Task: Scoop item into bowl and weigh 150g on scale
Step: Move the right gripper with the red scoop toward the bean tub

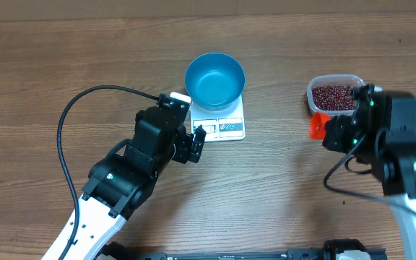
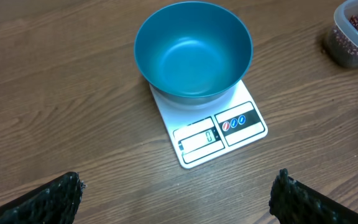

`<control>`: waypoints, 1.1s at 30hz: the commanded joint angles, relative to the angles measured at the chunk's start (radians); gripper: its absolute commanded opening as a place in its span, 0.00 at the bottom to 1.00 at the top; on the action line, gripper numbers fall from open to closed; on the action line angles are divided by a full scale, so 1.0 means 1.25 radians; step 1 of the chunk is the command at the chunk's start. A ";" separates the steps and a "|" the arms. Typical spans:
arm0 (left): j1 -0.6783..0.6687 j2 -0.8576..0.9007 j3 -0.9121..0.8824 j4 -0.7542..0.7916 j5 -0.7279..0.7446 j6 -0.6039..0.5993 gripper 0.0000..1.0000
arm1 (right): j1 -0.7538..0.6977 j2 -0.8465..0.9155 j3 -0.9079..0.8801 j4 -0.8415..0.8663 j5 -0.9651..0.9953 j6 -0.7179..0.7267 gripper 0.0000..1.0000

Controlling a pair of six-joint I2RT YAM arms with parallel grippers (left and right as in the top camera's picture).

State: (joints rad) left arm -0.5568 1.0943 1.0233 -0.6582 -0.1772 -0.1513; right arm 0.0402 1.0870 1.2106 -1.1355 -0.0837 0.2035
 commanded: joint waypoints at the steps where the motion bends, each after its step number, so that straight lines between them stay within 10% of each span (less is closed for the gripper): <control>1: -0.005 0.004 -0.001 0.000 -0.011 -0.002 0.99 | 0.003 0.092 0.115 -0.058 0.131 -0.045 0.04; 16: -0.005 0.004 -0.001 0.000 -0.011 -0.002 0.99 | -0.015 0.406 0.317 -0.033 0.432 -0.066 0.04; 33: -0.005 0.004 -0.001 0.000 -0.011 -0.002 1.00 | -0.125 0.494 0.315 0.084 0.258 -0.190 0.04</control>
State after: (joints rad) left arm -0.5568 1.0943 1.0233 -0.6586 -0.1772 -0.1513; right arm -0.1173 1.6745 1.5803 -1.0370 0.3084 0.0200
